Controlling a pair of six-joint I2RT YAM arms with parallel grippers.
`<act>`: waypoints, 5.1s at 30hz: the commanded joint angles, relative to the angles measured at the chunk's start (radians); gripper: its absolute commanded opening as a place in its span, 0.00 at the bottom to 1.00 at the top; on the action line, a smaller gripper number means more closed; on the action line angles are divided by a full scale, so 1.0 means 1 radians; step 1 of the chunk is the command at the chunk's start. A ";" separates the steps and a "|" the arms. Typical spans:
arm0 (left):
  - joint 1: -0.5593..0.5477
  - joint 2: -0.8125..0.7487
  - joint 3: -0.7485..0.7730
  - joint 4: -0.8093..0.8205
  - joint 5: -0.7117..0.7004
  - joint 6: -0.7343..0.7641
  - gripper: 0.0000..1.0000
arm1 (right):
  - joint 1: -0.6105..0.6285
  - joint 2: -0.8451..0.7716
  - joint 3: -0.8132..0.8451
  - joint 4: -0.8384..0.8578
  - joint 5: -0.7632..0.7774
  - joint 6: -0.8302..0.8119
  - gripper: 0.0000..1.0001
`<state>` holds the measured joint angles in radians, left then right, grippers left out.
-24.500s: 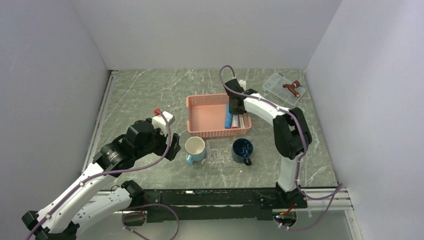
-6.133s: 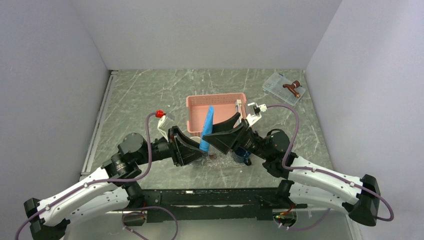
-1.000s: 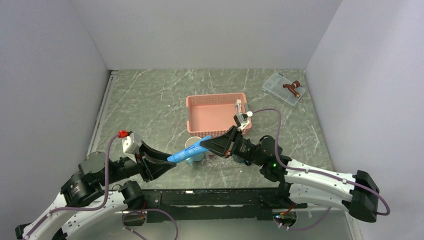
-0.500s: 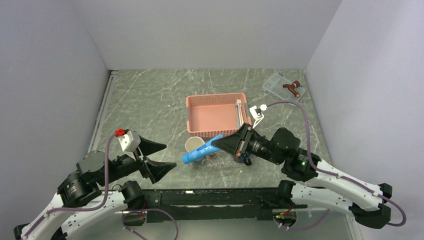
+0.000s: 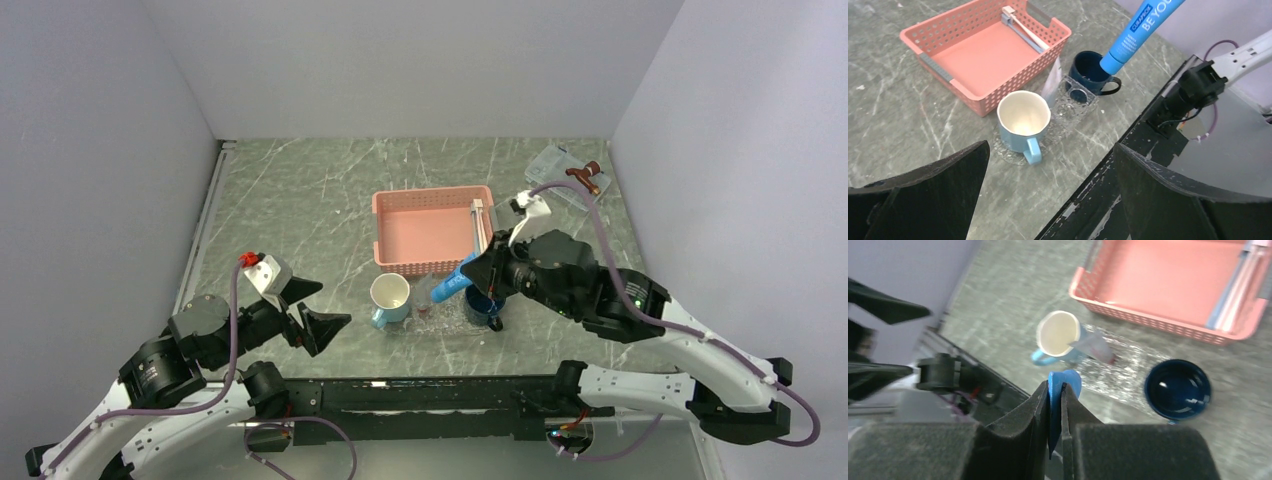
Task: Prepare toiletry sets of a toothbrush and toothpaste on the tray
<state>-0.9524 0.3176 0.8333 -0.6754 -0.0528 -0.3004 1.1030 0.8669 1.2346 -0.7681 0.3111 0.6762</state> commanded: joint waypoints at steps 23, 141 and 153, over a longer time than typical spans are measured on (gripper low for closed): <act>0.005 -0.001 -0.035 -0.059 -0.165 -0.005 0.99 | -0.009 0.270 -0.087 0.134 0.229 -0.179 0.00; 0.006 0.024 -0.034 -0.058 -0.159 0.002 0.99 | -0.095 0.286 -0.156 0.281 0.247 -0.064 0.55; 0.006 0.034 -0.034 -0.056 -0.152 0.004 0.99 | -0.310 0.400 -0.037 0.231 0.160 -0.200 0.56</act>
<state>-0.9504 0.3271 0.7948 -0.7464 -0.2054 -0.3038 0.8581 1.2221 1.1469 -0.5201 0.5037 0.5488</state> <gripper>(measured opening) 0.994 0.553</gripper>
